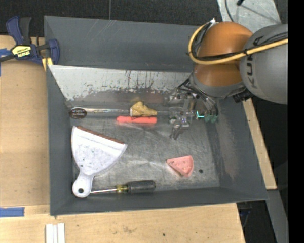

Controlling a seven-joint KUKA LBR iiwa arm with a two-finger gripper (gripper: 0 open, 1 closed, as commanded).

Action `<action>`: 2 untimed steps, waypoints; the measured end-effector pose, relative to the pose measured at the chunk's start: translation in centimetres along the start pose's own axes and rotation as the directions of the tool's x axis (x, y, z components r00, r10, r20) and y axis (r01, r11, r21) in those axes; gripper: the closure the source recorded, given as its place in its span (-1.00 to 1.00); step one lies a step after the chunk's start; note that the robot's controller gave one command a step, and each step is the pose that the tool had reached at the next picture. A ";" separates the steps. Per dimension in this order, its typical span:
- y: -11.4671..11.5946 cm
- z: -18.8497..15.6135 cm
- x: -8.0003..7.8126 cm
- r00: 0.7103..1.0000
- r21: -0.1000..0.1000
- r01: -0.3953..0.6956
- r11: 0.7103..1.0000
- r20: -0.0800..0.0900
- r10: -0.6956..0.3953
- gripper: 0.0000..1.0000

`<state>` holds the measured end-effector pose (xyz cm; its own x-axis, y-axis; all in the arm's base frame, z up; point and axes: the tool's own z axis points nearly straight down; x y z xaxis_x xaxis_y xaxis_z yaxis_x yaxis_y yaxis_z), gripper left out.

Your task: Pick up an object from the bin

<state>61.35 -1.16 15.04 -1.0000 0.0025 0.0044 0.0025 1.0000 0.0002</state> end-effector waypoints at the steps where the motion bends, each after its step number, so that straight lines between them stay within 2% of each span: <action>1: 0.0 -0.2 0.0 1.000 0.000 0.000 1.000 0.003 0.000 -1.00; 2: 0.1 0.1 0.7 0.998 0.001 0.068 0.998 0.009 -0.068 -1.00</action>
Offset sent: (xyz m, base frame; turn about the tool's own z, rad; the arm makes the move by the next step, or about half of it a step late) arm -0.0252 0.0013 -0.0138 -0.1762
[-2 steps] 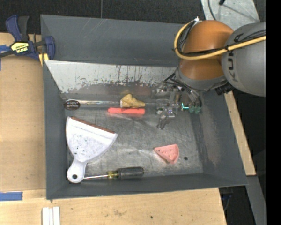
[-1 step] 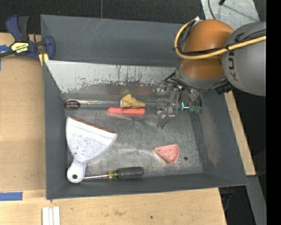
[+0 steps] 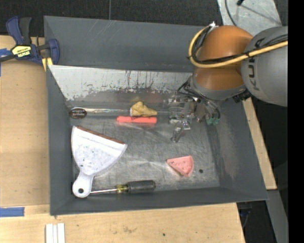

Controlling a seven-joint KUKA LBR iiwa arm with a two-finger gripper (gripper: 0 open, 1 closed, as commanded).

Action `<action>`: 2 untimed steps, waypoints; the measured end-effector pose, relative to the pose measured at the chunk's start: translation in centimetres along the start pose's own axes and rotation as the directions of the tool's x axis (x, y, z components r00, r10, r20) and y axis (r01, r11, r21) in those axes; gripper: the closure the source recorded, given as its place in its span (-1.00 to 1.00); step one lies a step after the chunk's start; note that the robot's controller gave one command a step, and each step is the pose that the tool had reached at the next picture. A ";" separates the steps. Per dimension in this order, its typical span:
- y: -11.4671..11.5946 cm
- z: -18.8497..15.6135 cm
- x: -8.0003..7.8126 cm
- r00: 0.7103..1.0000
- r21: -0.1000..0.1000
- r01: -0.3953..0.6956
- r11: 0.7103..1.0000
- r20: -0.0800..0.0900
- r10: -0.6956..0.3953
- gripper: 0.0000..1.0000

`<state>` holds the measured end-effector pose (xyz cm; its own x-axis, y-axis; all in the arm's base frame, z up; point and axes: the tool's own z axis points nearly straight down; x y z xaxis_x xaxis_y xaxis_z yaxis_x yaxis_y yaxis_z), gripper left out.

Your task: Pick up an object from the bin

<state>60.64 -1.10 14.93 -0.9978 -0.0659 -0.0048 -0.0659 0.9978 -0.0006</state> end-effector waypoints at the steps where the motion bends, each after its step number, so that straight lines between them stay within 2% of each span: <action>1: 4.6 -2.2 -1.0 0.993 0.001 0.122 0.993 -0.004 -0.122 -1.00; 2: 5.1 6.4 -2.4 1.000 -0.001 0.019 1.000 -0.003 -0.019 1.00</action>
Offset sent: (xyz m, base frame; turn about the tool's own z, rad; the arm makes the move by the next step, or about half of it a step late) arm 0.0202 0.0530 -0.0646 -0.0189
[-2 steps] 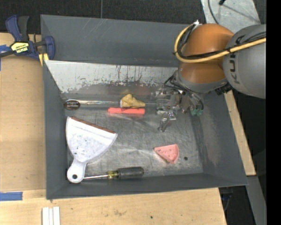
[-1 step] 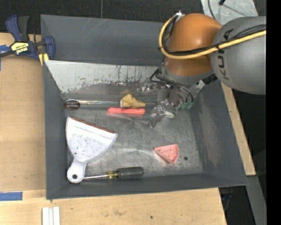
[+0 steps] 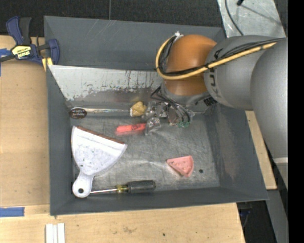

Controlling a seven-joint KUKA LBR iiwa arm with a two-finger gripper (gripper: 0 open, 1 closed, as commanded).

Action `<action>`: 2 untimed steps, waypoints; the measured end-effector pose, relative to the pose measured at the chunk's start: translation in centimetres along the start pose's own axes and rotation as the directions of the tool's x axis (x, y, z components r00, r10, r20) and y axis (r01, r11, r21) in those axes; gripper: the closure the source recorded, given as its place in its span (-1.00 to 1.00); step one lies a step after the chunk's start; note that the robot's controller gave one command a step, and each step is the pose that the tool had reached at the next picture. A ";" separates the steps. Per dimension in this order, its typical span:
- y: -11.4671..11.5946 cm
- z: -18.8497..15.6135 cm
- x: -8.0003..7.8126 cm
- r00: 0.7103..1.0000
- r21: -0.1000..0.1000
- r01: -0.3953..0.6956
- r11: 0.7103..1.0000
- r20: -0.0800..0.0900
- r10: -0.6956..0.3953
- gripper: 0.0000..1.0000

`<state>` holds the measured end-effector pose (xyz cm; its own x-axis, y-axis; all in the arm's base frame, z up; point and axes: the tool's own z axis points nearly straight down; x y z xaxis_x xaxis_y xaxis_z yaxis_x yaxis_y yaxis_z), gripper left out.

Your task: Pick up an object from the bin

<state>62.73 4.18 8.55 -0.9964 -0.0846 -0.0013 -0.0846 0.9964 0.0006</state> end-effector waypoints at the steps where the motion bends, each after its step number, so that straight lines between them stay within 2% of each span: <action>1: 0.0 0.0 0.0 1.000 0.000 0.000 1.000 0.000 0.000 1.00; 2: 0.0 -13.0 0.2 1.000 0.001 0.014 1.000 0.003 -0.014 1.00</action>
Offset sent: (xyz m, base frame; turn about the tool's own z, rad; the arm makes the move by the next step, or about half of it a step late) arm -0.0033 0.0004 0.1290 -0.0151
